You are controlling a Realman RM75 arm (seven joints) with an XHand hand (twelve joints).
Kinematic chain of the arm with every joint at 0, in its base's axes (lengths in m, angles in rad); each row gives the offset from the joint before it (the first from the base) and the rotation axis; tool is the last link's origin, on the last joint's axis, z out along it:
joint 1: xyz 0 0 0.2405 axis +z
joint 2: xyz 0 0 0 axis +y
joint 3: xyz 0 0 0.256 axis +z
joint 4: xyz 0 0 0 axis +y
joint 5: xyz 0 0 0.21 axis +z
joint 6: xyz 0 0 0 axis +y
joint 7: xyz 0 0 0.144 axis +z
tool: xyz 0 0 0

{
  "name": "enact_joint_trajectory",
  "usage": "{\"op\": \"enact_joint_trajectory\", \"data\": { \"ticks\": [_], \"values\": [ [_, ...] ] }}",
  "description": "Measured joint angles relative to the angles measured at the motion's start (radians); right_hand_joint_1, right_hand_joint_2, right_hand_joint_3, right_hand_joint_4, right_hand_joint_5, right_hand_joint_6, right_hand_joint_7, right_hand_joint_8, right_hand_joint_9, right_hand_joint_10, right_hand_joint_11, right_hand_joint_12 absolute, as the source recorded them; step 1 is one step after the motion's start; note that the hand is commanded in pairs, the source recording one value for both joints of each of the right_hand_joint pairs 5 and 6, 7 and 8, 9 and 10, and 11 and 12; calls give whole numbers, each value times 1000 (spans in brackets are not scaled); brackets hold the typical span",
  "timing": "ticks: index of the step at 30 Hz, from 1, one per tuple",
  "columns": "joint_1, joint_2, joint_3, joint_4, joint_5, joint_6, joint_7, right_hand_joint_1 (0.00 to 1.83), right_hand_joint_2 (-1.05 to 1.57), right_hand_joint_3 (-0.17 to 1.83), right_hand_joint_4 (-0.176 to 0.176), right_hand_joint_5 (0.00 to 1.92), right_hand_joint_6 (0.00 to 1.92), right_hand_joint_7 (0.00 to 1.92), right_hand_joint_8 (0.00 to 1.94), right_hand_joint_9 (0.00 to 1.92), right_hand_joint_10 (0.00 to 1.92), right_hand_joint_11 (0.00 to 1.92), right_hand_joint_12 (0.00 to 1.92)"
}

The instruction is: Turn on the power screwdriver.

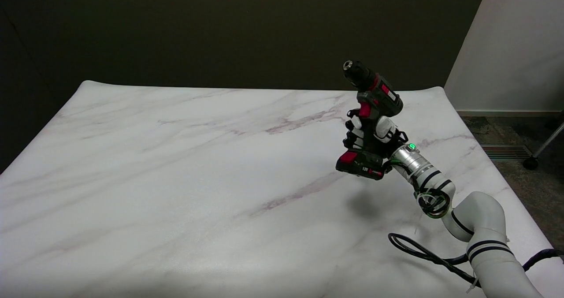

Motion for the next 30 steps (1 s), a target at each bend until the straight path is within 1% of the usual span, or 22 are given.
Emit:
{"op": "enact_joint_trajectory", "data": {
  "ticks": [1, 2, 4, 7, 8, 10, 11, 12, 13, 14, 21, 25, 27, 28, 29, 30],
  "values": [
    [-1, 0, 2, 4, -6, 4, 0, 1038, 1030, 639, 45, 1920, 1920, 1920, 1920, 1920, 1920, 1920, 1920],
    [-2, -1, 3, 7, -10, 8, 0, 1036, 1085, 675, 29, 1920, 1920, 1920, 1920, 1920, 1920, 1920, 1920],
    [-5, -2, 6, 15, -18, 16, 0, 1029, 1214, 813, 28, 1920, 1920, 1920, 1920, 1920, 1920, 1920, 1920],
    [-7, -3, 9, 23, -23, 25, 0, 1027, 1253, 932, 24, 1920, 1920, 1920, 1920, 1920, 1920, 1920, 1920],
    [-8, -4, 10, 25, -23, 28, 0, 1012, 1323, 1034, 24, 1920, 1920, 1920, 1920, 1920, 1920, 1920, 1920],
    [-10, -5, 11, 28, -23, 33, 0, 960, 1476, 1332, 29, 1920, 1920, 1920, 1920, 1920, 1920, 1920, 1920],
    [-10, -5, 12, 28, -20, 34, 0, 946, 1504, 1382, 51, 1920, 1920, 1920, 1920, 1920, 1920, 1920, 1920],
    [-11, -5, 12, 29, -18, 35, 0, 921, 1534, 1415, 87, 1920, 1920, 1920, 1920, 1920, 1920, 1920, 1920],
    [-12, -6, 12, 29, -12, 38, 0, 883, 1563, 1448, 52, 1920, 1920, 1920, 1920, 1920, 1920, 1920, 1920],
    [-13, -6, 12, 29, -5, 40, 0, 876, 1571, 1450, 41, 1920, 1920, 1920, 1920, 1920, 1920, 1920, 1920],
    [-15, -7, 12, 27, 29, 47, 0, 855, 1571, 1387, 32, 1920, 1920, 1920, 1920, 1920, 1920, 1920, 1920],
    [-16, -8, 10, 25, 41, 49, 0, 832, 1571, 1428, 38, 1920, 1920, 1920, 1920, 1920, 1920, 1920, 1920],
    [-16, -8, 10, 24, 45, 50, 0, 841, 1465, 1485, 42, 1920, 1920, 1920, 1920, 1920, 1920, 1920, 1920],
    [-16, -8, 9, 24, 48, 50, 0, 867, 1372, 1469, 74, 1920, 1920, 1920, 1920, 1920, 1920, 1920, 1920],
    [-16, -8, 9, 24, 51, 50, 0, 902, 1254, 1407, 160, 1920, 1920, 1920, 1920, 1920, 1920, 1920, 1920],
    [-16, -8, 8, 23, 52, 50, 0, 932, 968, 1198, 175, 1920, 1920, 1920, 1920, 1920, 1920, 1920, 1920]
  ]
}}
